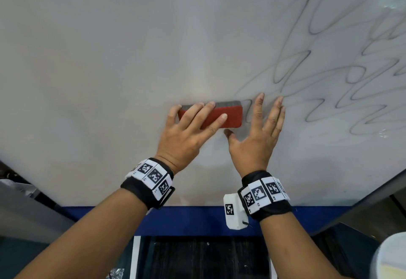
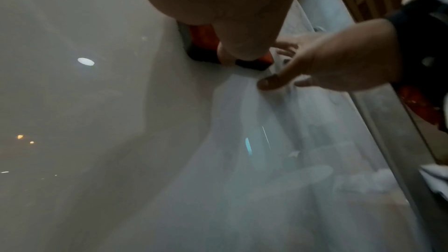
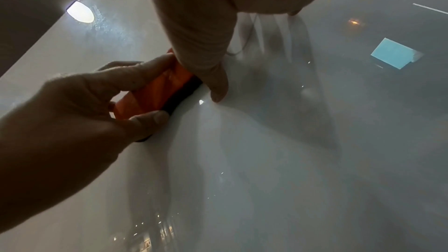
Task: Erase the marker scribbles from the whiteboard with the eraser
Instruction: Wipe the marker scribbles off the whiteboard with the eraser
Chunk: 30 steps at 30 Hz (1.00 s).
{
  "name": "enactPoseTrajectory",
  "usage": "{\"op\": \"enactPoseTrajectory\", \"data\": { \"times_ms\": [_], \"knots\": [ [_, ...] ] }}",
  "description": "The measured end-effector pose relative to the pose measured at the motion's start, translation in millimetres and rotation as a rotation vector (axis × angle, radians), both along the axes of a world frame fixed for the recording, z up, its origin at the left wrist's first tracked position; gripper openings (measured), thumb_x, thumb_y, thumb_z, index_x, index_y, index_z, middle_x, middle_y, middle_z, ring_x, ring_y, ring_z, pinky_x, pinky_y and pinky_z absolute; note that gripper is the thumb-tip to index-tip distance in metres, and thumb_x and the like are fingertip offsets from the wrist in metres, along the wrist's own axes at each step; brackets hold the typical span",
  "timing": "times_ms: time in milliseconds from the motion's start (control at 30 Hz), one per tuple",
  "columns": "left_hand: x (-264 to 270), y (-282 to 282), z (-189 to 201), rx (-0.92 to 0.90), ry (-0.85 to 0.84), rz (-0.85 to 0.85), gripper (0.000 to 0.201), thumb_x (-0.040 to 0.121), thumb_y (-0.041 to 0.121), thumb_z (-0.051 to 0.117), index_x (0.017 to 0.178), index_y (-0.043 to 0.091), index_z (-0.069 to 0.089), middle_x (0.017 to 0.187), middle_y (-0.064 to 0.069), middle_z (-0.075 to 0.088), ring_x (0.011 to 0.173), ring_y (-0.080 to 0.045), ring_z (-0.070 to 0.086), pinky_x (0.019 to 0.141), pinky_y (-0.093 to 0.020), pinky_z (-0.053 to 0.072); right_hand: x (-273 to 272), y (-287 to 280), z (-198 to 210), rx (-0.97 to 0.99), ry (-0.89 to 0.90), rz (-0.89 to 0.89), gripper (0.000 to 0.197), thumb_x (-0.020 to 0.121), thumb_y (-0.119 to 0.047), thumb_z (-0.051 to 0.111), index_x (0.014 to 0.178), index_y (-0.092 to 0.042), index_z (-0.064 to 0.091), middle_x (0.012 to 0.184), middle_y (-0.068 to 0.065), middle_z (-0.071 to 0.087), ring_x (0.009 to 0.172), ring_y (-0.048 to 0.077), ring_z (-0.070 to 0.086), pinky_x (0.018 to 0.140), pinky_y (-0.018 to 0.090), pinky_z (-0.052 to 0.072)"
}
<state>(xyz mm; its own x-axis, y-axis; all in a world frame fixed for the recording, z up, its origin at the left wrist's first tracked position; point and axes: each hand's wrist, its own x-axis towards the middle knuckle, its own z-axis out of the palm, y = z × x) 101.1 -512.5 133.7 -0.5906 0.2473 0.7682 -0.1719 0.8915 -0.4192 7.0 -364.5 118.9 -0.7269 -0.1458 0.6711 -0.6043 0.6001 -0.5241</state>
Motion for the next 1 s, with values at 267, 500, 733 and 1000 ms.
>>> {"op": "enactPoseTrajectory", "data": {
  "times_ms": [267,500,733,1000],
  "knots": [
    [-13,17,20,0.189,0.187,0.048,0.055,0.091,0.002,0.052,0.14,0.026,0.057,0.14,-0.011,0.056,0.124,-0.028,0.046,0.096,-0.049,0.041,-1,5,-2,0.018,0.002,0.005,0.112,0.072,-0.041,0.085,0.158,-0.029,0.013,0.166,0.014,0.004,0.152,0.032,0.004,0.12,0.043,0.015],
    [-17,19,11,0.167,0.157,0.05,0.061,0.088,-0.001,0.05,0.14,0.029,0.056,0.138,-0.01,0.057,0.124,-0.027,0.049,0.098,-0.049,0.04,-8,22,-6,-0.02,-0.068,-0.007,0.115,0.073,-0.032,0.086,0.159,-0.027,0.01,0.166,0.011,0.001,0.152,0.026,0.005,0.121,0.042,0.012],
    [-26,28,11,0.09,0.047,-0.034,0.055,0.093,0.002,0.043,0.14,0.028,0.057,0.139,-0.011,0.058,0.123,-0.028,0.048,0.095,-0.052,0.044,-11,20,-7,-0.002,-0.085,0.009,0.113,0.075,-0.032,0.085,0.159,-0.026,0.011,0.166,0.01,-0.005,0.153,0.026,-0.001,0.12,0.043,0.014],
    [-30,37,17,0.23,0.205,0.047,0.057,0.089,0.0,0.052,0.139,0.027,0.058,0.138,-0.011,0.057,0.124,-0.029,0.048,0.097,-0.05,0.04,-11,22,-8,0.012,-0.079,0.004,0.114,0.074,-0.035,0.085,0.159,-0.027,0.009,0.166,0.012,-0.004,0.153,0.028,0.0,0.119,0.041,0.013]
  ]
}}
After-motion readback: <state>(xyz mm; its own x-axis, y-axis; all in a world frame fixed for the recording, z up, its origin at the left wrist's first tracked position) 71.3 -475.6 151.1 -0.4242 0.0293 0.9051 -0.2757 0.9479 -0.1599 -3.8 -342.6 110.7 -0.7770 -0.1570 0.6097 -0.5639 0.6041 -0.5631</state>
